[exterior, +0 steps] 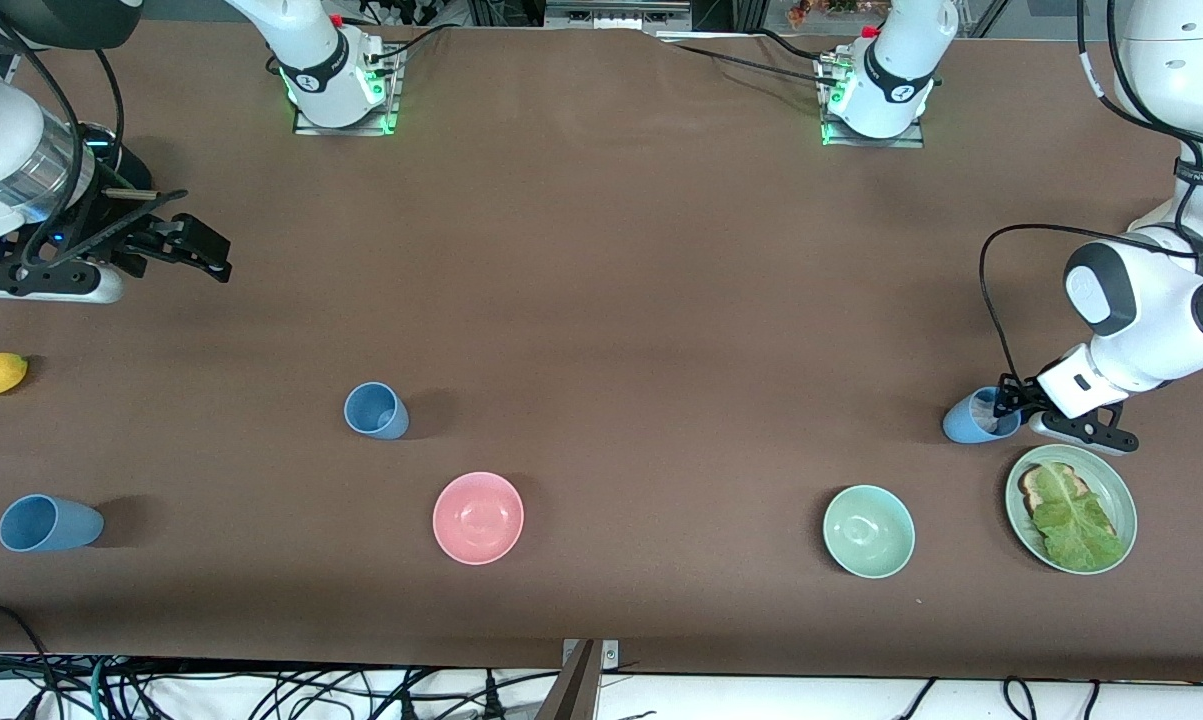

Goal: Stack blue cups with both arms
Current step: 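Lower the left gripper around the tissue cup and close it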

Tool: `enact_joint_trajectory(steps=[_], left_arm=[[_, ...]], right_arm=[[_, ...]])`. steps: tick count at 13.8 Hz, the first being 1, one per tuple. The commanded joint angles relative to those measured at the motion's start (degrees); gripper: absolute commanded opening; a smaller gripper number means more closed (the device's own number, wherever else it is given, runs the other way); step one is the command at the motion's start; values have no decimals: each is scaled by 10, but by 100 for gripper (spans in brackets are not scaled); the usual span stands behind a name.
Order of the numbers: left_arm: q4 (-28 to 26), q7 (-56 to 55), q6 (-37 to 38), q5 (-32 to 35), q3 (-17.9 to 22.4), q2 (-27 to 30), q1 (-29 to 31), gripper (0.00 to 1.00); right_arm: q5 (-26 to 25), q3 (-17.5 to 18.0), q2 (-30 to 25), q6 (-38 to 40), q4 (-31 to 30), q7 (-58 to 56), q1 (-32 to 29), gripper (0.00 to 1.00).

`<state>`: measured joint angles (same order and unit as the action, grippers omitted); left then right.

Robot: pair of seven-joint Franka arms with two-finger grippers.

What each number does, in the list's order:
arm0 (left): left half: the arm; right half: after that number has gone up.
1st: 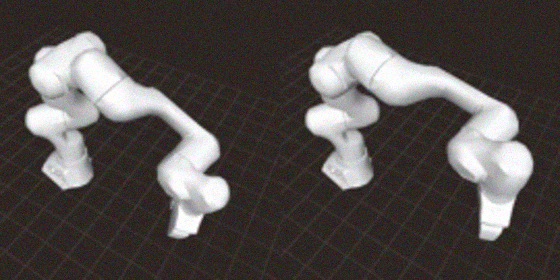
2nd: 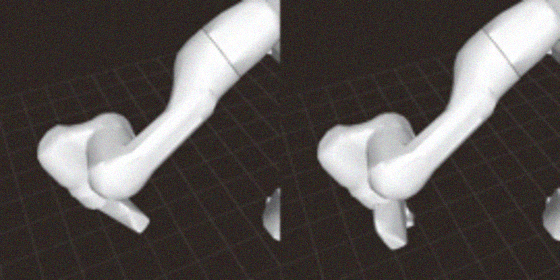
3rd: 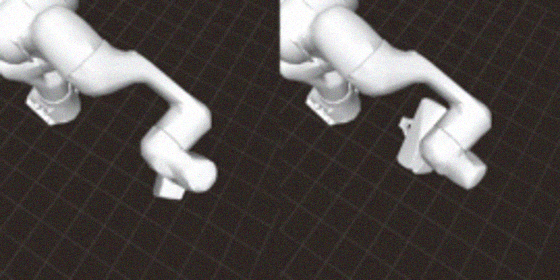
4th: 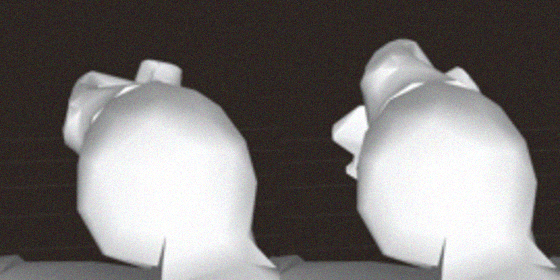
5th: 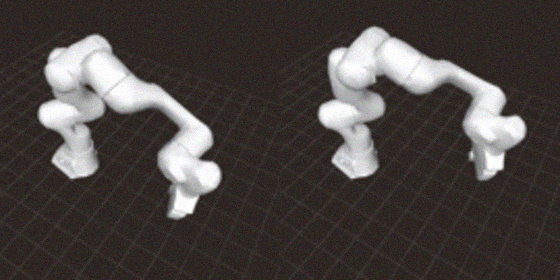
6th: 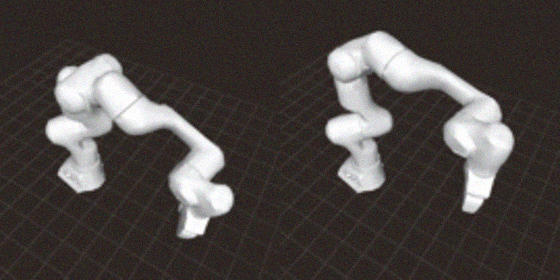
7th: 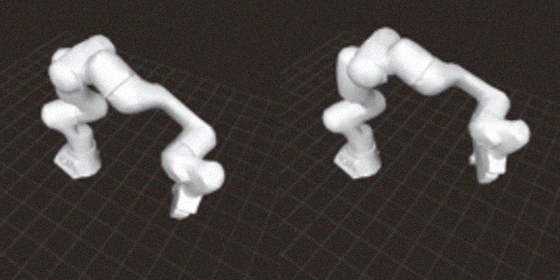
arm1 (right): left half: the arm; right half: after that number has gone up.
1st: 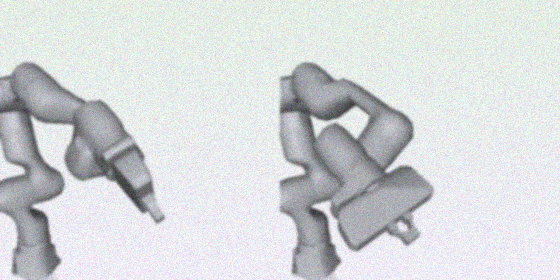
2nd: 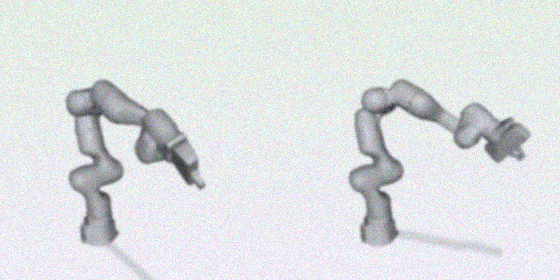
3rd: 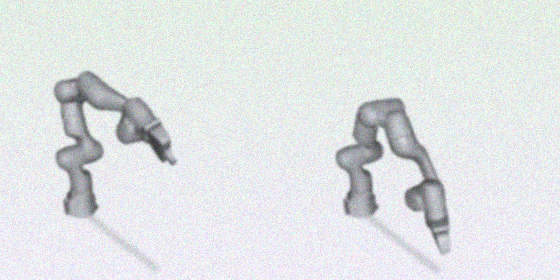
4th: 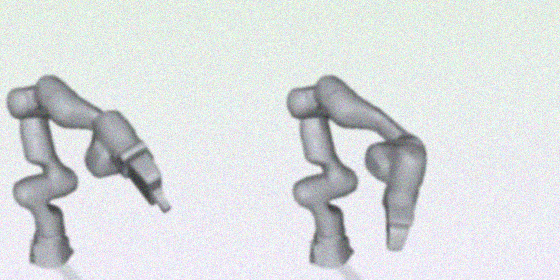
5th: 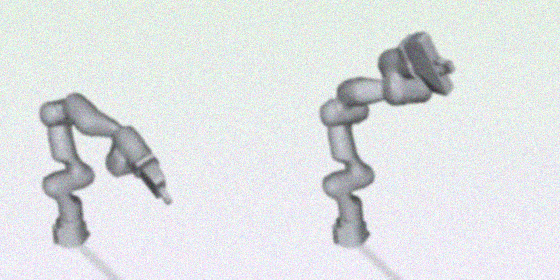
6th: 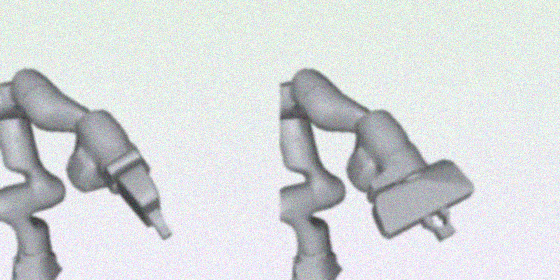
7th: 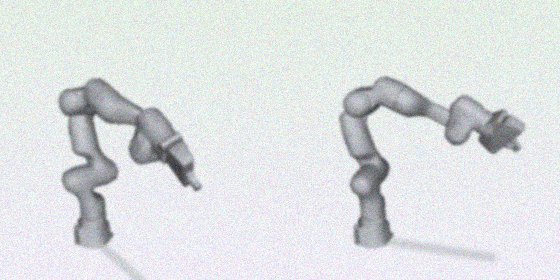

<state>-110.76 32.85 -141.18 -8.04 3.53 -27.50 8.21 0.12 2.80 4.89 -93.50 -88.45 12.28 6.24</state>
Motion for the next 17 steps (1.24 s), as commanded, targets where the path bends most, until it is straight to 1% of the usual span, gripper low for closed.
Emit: enact_joint_trajectory(steps=[1,5,7,9,11,13,14,15,17], left_arm=[[5,19,-5,-16,6,0,-6,0],[11,17,-2,-14,3,2,-6,0],[26,14,19,-10,-3,12,-7,0],[61,12,87,-10,-5,21,-10,0],[125,7,182,-9,-5,23,-15,0],[183,-32,266,26,-6,24,-26,0],[205,-58,302,33,-16,26,-28,0],[220,-76,330,35,-27,31,-28,0],[231,-120,357,50,-51,42,-28,0]], right_arm=[[-5,2,-1,5,4,-2,-2,100],[-5,2,-1,6,2,-2,-2,100],[-5,2,-1,6,2,-2,-2,100],[-4,2,-1,6,4,-2,-1,100],[-4,2,-1,6,4,-2,-1,100],[-3,2,-1,5,4,-2,-1,100],[-3,2,-1,6,4,-2,-1,100],[-3,2,-1,6,4,-2,-1,100],[-3,2,-1,6,4,-2,-1,100]])
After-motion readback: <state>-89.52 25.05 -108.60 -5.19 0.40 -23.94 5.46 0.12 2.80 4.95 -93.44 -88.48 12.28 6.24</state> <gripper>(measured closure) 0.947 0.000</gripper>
